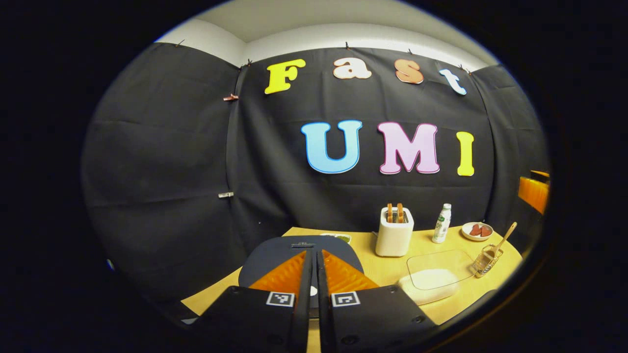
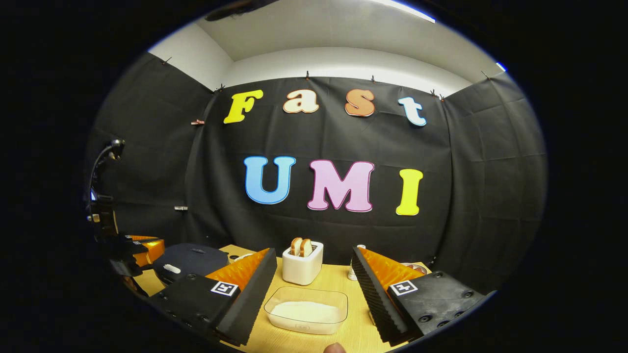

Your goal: Close the left gripper, press the button to open the rice cooker; take a wooden spoon from the chopstick holder with the right hand, scoop a spoonful of rice and pour it into the rice cooker, then put the wooden spoon back into the chopstick holder.

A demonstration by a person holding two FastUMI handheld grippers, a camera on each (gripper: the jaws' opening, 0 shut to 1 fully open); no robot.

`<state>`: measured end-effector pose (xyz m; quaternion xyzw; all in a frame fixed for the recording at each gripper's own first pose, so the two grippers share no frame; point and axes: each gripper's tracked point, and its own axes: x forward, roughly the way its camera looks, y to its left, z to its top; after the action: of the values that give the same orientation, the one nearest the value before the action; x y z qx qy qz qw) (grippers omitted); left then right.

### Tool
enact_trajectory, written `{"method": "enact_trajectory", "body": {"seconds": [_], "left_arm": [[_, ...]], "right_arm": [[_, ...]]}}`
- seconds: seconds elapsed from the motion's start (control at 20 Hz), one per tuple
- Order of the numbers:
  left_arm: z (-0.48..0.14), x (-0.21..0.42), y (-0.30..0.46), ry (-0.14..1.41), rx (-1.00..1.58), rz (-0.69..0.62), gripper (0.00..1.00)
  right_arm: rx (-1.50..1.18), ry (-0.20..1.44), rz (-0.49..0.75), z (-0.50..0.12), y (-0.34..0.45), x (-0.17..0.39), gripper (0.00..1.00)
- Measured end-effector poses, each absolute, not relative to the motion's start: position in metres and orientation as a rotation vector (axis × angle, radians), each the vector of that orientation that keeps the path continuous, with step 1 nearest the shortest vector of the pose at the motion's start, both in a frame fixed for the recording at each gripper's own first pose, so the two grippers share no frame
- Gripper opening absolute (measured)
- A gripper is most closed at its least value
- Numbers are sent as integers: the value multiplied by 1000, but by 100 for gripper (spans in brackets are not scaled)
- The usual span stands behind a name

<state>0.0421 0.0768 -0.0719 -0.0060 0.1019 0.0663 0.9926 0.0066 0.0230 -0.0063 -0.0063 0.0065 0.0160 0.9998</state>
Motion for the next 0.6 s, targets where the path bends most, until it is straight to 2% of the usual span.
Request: {"method": "enact_trajectory", "body": {"seconds": [0.3, 0.55, 0.6], "left_arm": [[-128, 56, 87, 398, -19, 110, 5], [-157, 57, 91, 498, -35, 113, 5], [-152, 58, 90, 488, -22, 108, 8]], "right_arm": [[-20, 11, 41, -7, 31, 10, 96], [-25, 7, 50, -7, 35, 11, 96], [-25, 8, 51, -7, 35, 11, 96]]}}
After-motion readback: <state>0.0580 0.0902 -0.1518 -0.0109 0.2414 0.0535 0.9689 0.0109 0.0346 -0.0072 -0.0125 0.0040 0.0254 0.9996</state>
